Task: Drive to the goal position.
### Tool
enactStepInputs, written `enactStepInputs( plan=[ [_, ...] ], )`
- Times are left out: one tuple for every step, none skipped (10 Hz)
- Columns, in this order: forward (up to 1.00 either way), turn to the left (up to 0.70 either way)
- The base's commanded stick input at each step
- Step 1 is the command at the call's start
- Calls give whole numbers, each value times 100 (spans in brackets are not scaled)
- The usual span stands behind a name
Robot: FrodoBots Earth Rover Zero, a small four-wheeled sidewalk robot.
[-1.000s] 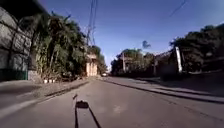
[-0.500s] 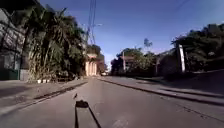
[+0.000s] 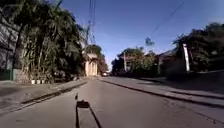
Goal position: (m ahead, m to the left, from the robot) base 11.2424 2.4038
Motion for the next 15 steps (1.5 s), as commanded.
enactStepInputs(
  plan=[
    [100, 0],
    [100, 0],
    [100, 0],
    [100, 0],
    [100, 0],
    [100, 0],
    [100, 0],
    [100, 0],
    [100, 0],
    [100, 0],
    [100, 0],
    [100, 0],
    [100, 0],
    [100, 0],
    [100, 0]
  ],
)
